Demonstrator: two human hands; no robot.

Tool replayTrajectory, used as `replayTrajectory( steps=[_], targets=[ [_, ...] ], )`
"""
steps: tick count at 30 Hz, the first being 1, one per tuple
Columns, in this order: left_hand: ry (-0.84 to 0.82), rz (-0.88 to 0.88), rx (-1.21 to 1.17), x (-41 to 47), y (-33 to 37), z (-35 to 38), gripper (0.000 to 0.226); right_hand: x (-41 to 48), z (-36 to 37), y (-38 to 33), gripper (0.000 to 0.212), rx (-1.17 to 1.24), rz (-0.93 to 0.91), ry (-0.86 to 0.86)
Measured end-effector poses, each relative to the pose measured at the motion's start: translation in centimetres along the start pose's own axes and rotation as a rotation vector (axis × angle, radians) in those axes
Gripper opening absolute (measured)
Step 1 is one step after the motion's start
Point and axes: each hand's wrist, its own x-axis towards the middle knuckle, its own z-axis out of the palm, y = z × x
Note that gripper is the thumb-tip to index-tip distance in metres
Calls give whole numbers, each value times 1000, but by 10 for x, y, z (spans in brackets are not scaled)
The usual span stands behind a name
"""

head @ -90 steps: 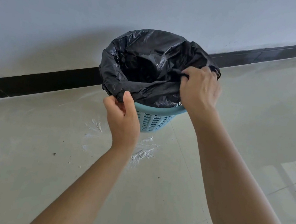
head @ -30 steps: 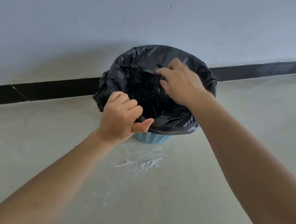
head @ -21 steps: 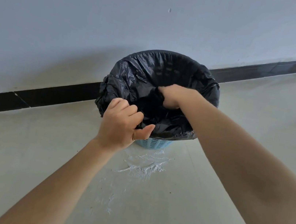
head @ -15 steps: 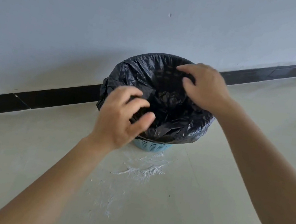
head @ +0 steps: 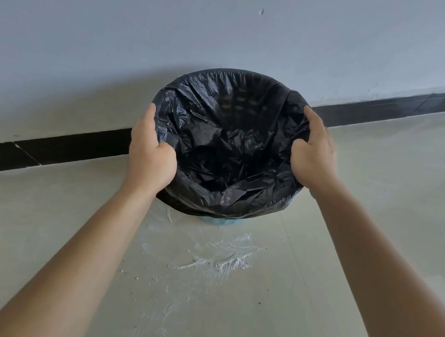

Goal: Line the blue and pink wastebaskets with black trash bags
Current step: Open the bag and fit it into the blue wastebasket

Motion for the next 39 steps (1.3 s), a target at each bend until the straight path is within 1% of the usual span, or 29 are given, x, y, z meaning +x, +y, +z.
replayTrajectory(
  steps=[5, 7, 8, 10, 11, 13, 16, 19, 21, 24, 27, 32, 35, 37, 39],
  targets=[
    [19, 51, 52, 9, -6, 5, 67, 11, 8, 6, 64, -129, -55, 5],
    [-15, 62, 82, 6, 0, 1, 64, 8, 7, -3, 61, -235, -52, 33],
    [-27, 67, 114, 3, 4, -2, 61, 5, 4, -9, 59, -329, -91, 70],
    [-30, 86, 237, -2, 20, -16, 52, -5, -7, -27, 54, -537, -235, 137],
    [-17, 122, 299, -2, 31, -26, 50, -8, -14, -38, 52, -586, -301, 152],
    [-5, 218, 373, -1, 55, -50, 50, -13, -31, -60, 55, -619, -355, 142],
    [-35, 304, 443, 2, 108, -100, 51, -20, -67, -112, 62, -652, -385, 94],
    [-13, 434, 549, 8, 180, -161, 53, -25, -116, -190, 67, -634, -411, 89],
    [35, 498, 653, 16, 245, -209, 52, -27, -155, -257, 68, -635, -445, 96],
    [61, 547, 797, 26, 355, -279, 50, -34, -222, -366, 68, -668, -520, 96],
    [81, 575, 844, 27, 483, -359, 55, -43, -300, -488, 68, -678, -635, 124],
    [207, 675, 847, 22, 671, -511, 57, -56, -392, -693, 66, -578, -830, 206],
    [336, 704, 898, 13, 737, -599, 56, -67, -410, -789, 65, -454, -959, 250],
    [437, 645, 928, -9, 756, -649, 56, -81, -405, -836, 64, -350, -1036, 252],
    [523, 552, 948, -42, 753, -683, 56, -101, -390, -863, 63, -248, -1087, 220]
  ],
)
